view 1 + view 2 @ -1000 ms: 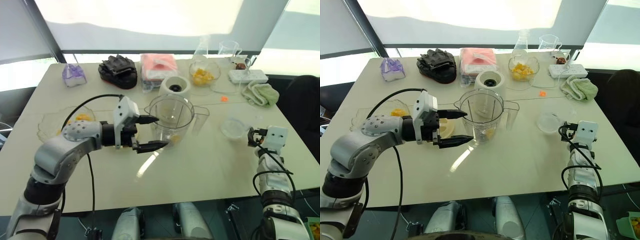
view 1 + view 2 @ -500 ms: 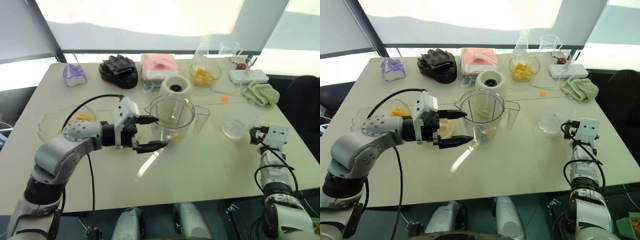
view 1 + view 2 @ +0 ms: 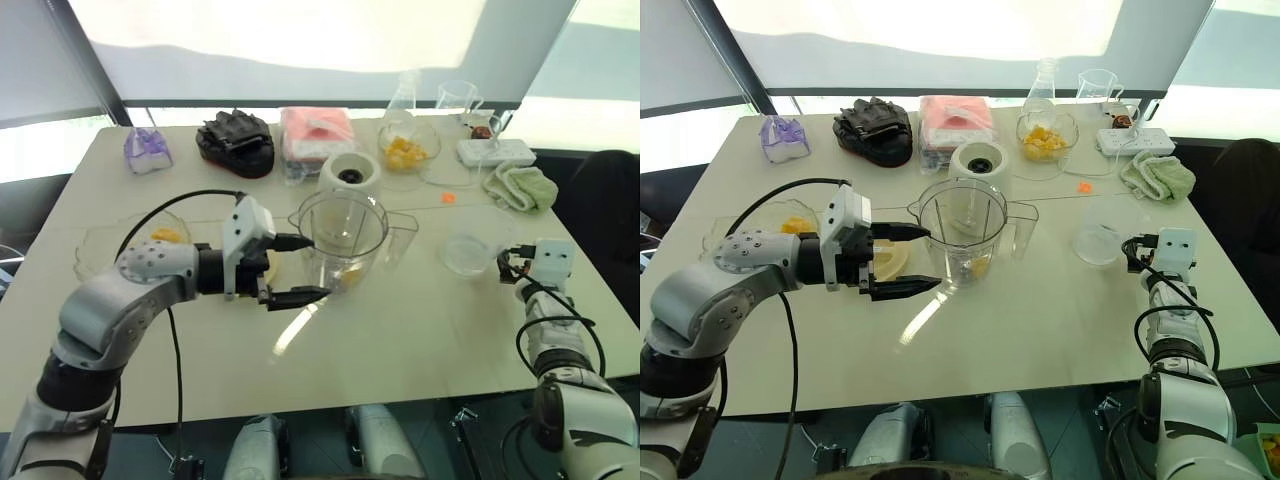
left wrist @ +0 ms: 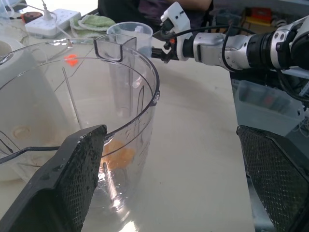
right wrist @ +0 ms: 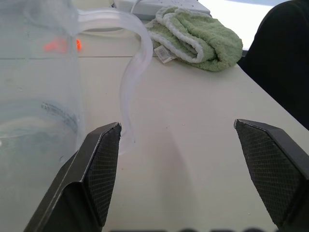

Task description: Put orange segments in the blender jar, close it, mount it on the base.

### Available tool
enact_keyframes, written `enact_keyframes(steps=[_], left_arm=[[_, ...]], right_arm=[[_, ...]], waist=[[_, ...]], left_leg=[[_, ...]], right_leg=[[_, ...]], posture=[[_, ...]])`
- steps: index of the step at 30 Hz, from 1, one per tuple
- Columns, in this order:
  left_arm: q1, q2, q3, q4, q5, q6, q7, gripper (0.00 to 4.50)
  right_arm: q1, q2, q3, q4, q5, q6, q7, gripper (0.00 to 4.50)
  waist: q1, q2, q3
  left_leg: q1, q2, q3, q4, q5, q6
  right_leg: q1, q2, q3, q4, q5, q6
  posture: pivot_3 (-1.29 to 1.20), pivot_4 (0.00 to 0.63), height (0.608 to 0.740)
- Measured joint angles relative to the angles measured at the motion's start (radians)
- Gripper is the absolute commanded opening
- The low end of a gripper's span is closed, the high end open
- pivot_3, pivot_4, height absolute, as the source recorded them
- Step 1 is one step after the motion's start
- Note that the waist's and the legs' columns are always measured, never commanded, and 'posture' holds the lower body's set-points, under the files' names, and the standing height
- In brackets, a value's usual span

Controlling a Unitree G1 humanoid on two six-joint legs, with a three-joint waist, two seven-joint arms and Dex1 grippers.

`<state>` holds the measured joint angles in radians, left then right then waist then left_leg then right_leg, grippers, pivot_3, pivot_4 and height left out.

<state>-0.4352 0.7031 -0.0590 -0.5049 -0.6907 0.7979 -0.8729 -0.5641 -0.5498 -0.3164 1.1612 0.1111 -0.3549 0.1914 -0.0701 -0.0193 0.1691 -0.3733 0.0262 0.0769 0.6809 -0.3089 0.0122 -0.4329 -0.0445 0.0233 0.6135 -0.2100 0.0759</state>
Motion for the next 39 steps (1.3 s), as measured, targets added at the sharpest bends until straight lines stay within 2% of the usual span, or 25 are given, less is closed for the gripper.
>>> enact_keyframes(steps=[5,6,15,21,31,35,39], left_arm=[[0.004,0.006,0.000,-0.003,-0.007,0.001,0.001,4.50],[0.006,0.008,0.000,-0.003,-0.007,0.002,0.001,4.50],[0.008,0.019,0.000,-0.004,-0.010,0.003,0.000,4.50],[0.014,0.027,0.000,-0.008,-0.014,0.005,0.001,4.50],[0.023,0.029,0.002,-0.008,-0.020,0.005,-0.002,4.50],[0.023,0.034,0.007,-0.007,-0.025,0.007,-0.004,4.50],[0.020,0.038,0.040,-0.003,-0.053,0.021,-0.006,4.50]], right_arm=[[-0.006,0.000,0.023,0.023,-0.013,-0.004,0.044,0.14],[-0.006,0.000,0.028,0.025,-0.019,-0.012,0.052,0.06],[-0.029,-0.020,0.034,0.051,-0.024,-0.019,0.083,0.06],[-0.026,-0.005,-0.011,0.027,0.044,-0.002,0.118,0.06],[0.046,0.019,-0.018,-0.239,0.097,0.029,0.128,0.06],[0.080,0.019,-0.021,-0.366,0.112,0.105,0.130,0.06],[0.096,-0.001,-0.013,-0.529,0.119,0.264,0.134,0.06]], waist=[[0.001,0.000,0.000],[0.002,0.000,0.000],[0.001,0.000,0.000],[0.001,0.000,0.000],[0.002,0.001,0.001],[0.004,0.001,0.001],[0.003,0.003,0.002]], left_leg=[[0.000,0.000,0.000,0.000,0.000,0.000],[0.000,0.000,0.000,0.000,0.000,0.000],[0.000,-0.001,0.000,0.000,0.000,0.000],[0.000,0.000,0.000,0.000,0.000,0.000],[0.000,0.000,0.000,0.000,0.000,0.000],[0.000,0.000,0.000,0.000,0.000,0.000],[-0.001,0.000,0.000,0.000,0.000,0.000]], right_leg=[[0.000,0.000,0.000,0.000,0.000,0.000],[0.000,0.000,0.000,0.000,0.000,0.000],[0.000,-0.001,0.000,0.000,0.000,0.000],[0.000,-0.001,0.000,0.000,0.000,0.000],[0.000,-0.001,0.000,0.000,0.000,0.000],[0.000,-0.001,0.000,0.000,0.000,0.000],[-0.001,-0.001,0.000,0.001,0.000,0.000]], posture=[[0.00,0.150,0.740],[0.00,0.150,0.740],[0.00,0.150,0.740],[0.00,0.150,0.740],[0.00,0.150,0.740],[0.00,0.150,0.740],[0.00,0.150,0.740]])
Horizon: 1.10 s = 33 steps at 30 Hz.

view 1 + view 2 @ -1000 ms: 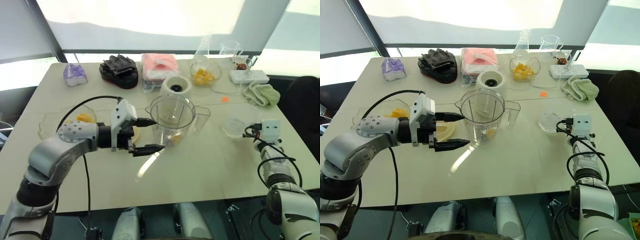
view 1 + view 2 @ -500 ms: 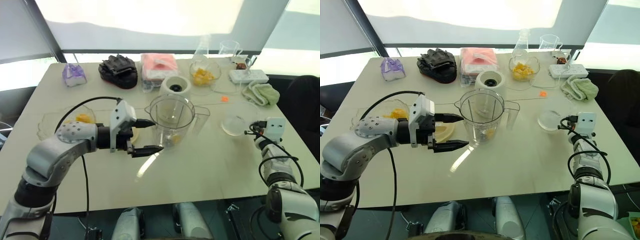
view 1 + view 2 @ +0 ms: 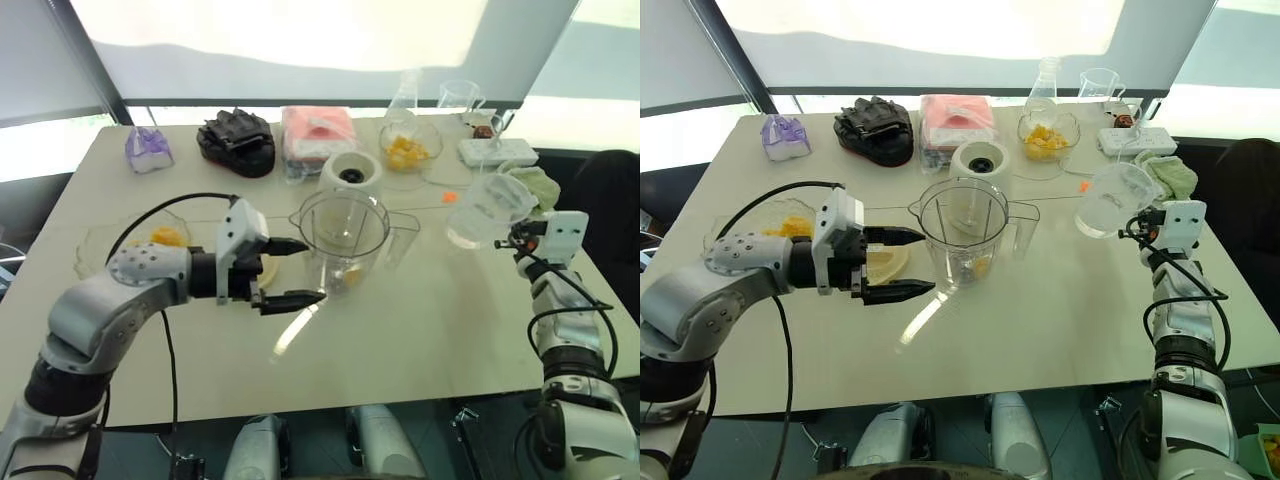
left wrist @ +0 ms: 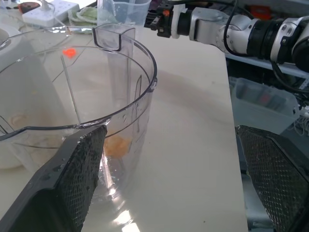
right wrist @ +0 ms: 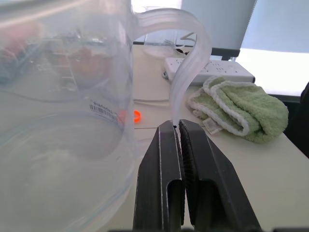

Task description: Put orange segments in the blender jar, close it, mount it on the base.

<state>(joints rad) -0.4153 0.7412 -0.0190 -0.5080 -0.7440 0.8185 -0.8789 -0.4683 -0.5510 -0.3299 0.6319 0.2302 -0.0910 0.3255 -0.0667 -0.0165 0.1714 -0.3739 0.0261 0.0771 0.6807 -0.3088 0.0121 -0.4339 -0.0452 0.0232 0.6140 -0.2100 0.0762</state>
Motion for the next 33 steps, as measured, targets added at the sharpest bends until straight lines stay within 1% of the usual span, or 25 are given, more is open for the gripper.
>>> enact_keyframes(steps=[8,12,16,19,24,28,33], left_arm=[[-0.016,0.025,0.054,0.022,-0.031,0.008,0.003,4.50],[-0.015,0.043,0.096,0.035,-0.049,0.017,0.007,4.50],[0.001,0.053,0.121,0.036,-0.051,0.018,0.008,4.50],[0.018,0.052,0.121,0.036,-0.051,0.018,0.009,4.50],[0.018,0.042,0.118,0.035,-0.049,0.003,0.012,4.50],[0.018,0.042,0.112,0.035,-0.042,-0.003,0.012,4.50],[0.019,0.041,0.112,0.035,-0.031,-0.016,0.012,4.50]], right_arm=[[-0.023,-0.077,0.015,-0.249,0.003,0.242,0.029,0.06],[-0.046,-0.105,0.031,-0.385,0.029,0.370,0.070,0.06],[-0.084,-0.141,0.040,-0.505,0.059,0.458,0.111,0.06],[-0.106,-0.150,0.044,-0.564,0.076,0.507,0.135,0.06],[-0.137,-0.152,0.079,-0.610,0.090,0.563,0.173,0.06],[-0.147,-0.155,0.112,-0.651,0.089,0.577,0.196,0.06],[-0.171,-0.155,0.154,-0.658,0.075,0.577,0.204,0.06]], waist=[[0.005,0.000,0.000],[0.008,0.000,0.001],[0.016,0.001,0.001],[0.024,0.000,0.002],[0.029,0.000,0.002],[0.029,0.000,0.002],[0.029,0.000,0.002]], left_leg=[[-0.001,0.000,0.000,-0.001,0.000,0.000],[-0.002,0.000,0.000,-0.001,0.000,0.000],[-0.002,0.000,0.001,-0.001,0.000,0.000],[-0.004,0.001,0.001,-0.001,0.000,0.000],[-0.007,0.000,0.002,-0.001,0.000,0.000],[-0.011,0.000,0.001,-0.001,0.000,0.000],[-0.012,0.000,0.001,-0.001,0.000,0.000]], right_leg=[[-0.001,0.001,0.000,0.000,0.000,0.000],[-0.003,0.001,0.000,0.001,0.000,0.000],[-0.004,0.001,0.000,0.000,0.000,0.000],[-0.005,0.001,0.000,0.000,0.000,0.000],[-0.007,0.000,0.000,0.000,0.000,0.000],[-0.011,0.000,-0.001,0.000,0.000,0.000],[-0.012,0.000,-0.001,0.000,0.000,0.000]], posture=[[0.00,0.150,0.740],[0.00,0.150,0.740],[0.00,0.150,0.740],[0.00,0.150,0.740],[0.00,0.150,0.740],[0.00,0.150,0.740],[0.00,0.150,0.740]])
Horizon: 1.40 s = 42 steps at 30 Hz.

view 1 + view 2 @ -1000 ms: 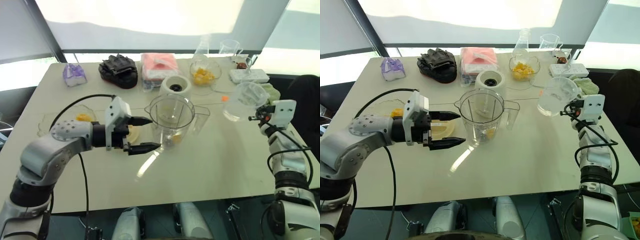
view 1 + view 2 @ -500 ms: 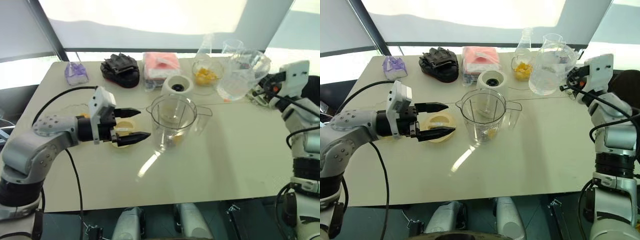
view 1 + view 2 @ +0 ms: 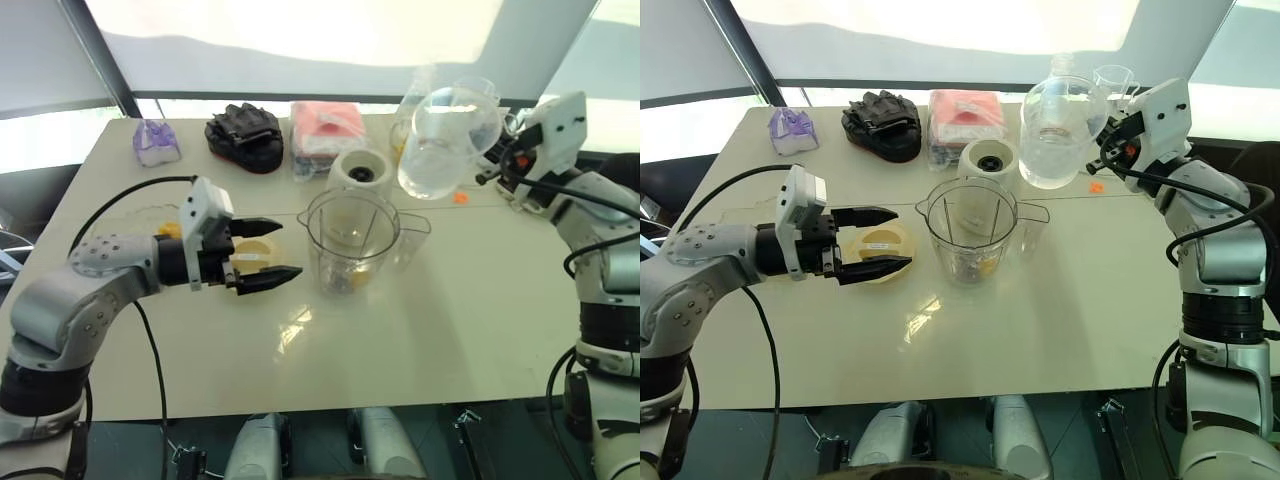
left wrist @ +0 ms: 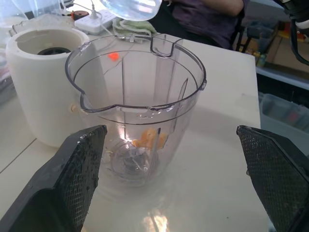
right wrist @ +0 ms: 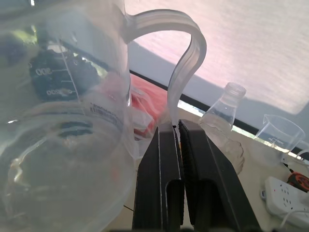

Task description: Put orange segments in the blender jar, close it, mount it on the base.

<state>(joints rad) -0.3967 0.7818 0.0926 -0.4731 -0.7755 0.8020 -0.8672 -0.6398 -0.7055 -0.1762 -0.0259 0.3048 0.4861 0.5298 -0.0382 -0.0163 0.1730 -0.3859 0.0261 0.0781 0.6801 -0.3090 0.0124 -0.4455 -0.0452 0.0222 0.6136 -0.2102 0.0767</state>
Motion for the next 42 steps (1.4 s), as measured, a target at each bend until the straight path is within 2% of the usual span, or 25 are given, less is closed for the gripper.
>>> enact_keyframes(steps=[7,24,42], left_arm=[[0.003,0.000,0.000,-0.002,-0.001,-0.003,0.000,4.50],[0.021,-0.002,0.001,-0.003,-0.002,-0.003,0.014,4.50],[0.021,-0.004,0.003,-0.004,-0.023,-0.003,0.024,4.50]], right_arm=[[-0.050,0.001,0.070,0.016,-0.083,-0.081,0.008,0.06],[-0.050,0.001,0.170,0.081,-0.263,-0.321,0.036,0.06],[-0.050,-0.003,0.207,0.116,-0.478,-0.586,-0.006,0.06]], waist=[[-0.002,0.000,0.000],[-0.002,0.000,0.000],[-0.004,0.000,0.000]], left_leg=[[0.000,0.000,0.000,0.000,0.000,0.000],[-0.001,0.000,0.000,0.001,0.000,0.000],[0.000,0.000,0.000,0.002,0.000,0.000]], right_leg=[[0.000,0.000,0.000,0.000,0.000,0.000],[0.000,0.000,0.000,0.000,0.000,0.000],[0.000,0.000,0.000,0.001,0.000,0.000]], posture=[[0.00,0.150,0.740],[0.00,0.150,0.740],[0.00,0.150,0.740]])
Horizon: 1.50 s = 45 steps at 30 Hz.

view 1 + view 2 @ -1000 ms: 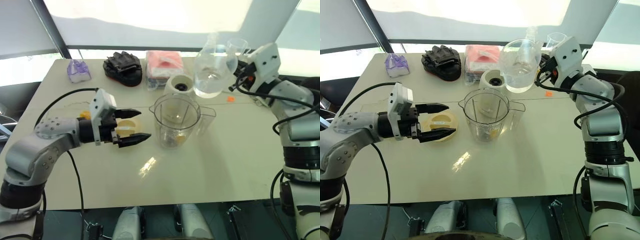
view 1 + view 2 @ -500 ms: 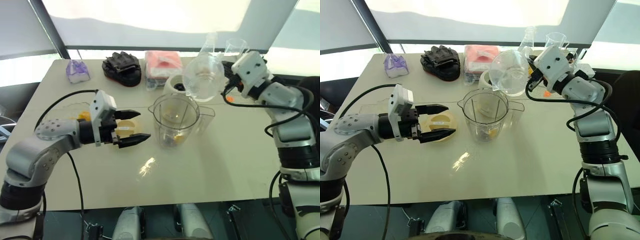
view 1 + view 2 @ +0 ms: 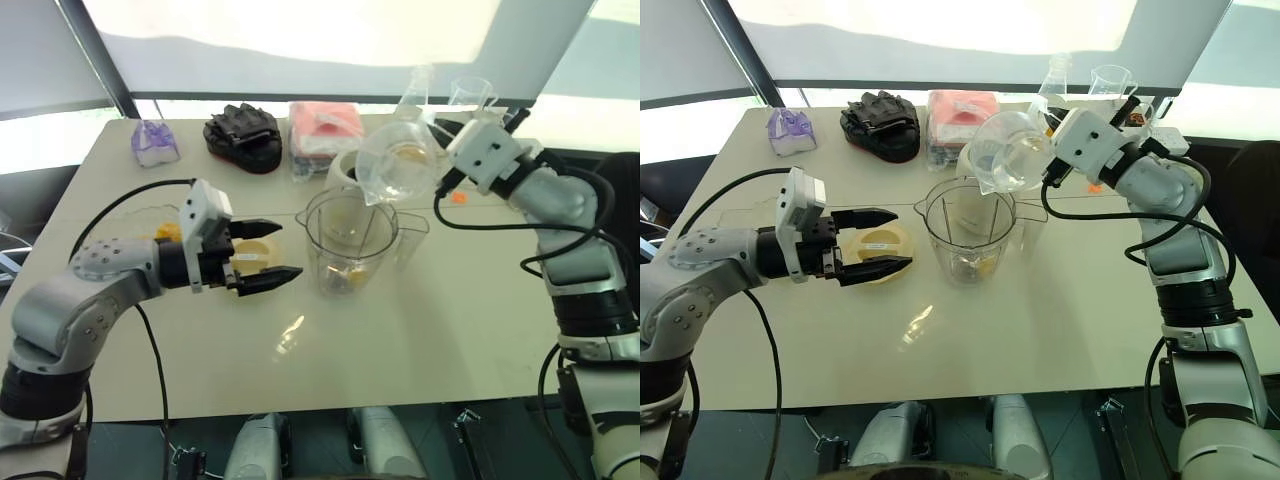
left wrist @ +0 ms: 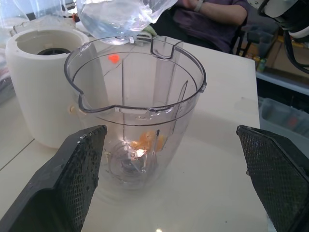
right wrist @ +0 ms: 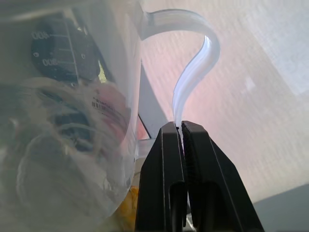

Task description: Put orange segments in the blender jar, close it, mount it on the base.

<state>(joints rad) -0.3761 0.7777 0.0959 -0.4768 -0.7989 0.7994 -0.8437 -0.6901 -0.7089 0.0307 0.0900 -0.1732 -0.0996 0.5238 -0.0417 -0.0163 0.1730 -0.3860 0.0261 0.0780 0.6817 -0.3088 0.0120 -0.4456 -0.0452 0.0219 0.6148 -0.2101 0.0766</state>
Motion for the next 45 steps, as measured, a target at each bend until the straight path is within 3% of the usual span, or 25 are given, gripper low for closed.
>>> enact_keyframes(steps=[19,45], left_arm=[[-0.001,0.000,0.000,0.000,0.001,0.000,0.000,4.50],[-0.002,-0.001,-0.002,0.000,0.002,-0.001,-0.003,4.50]], right_arm=[[-0.031,-0.016,0.010,0.065,-0.168,-0.198,-0.090,0.06],[-0.032,-0.025,0.021,0.094,-0.236,-0.290,-0.127,0.06]], waist=[[0.000,0.000,0.000],[0.000,0.000,0.000]], left_leg=[[0.000,0.000,0.000,0.001,0.000,-0.001],[0.001,0.000,0.000,0.001,0.001,-0.001]], right_leg=[[0.000,0.000,0.000,0.001,0.000,0.000],[0.000,0.000,0.000,0.002,0.000,0.000]], posture=[[0.00,0.150,0.740],[0.00,0.150,0.740]])
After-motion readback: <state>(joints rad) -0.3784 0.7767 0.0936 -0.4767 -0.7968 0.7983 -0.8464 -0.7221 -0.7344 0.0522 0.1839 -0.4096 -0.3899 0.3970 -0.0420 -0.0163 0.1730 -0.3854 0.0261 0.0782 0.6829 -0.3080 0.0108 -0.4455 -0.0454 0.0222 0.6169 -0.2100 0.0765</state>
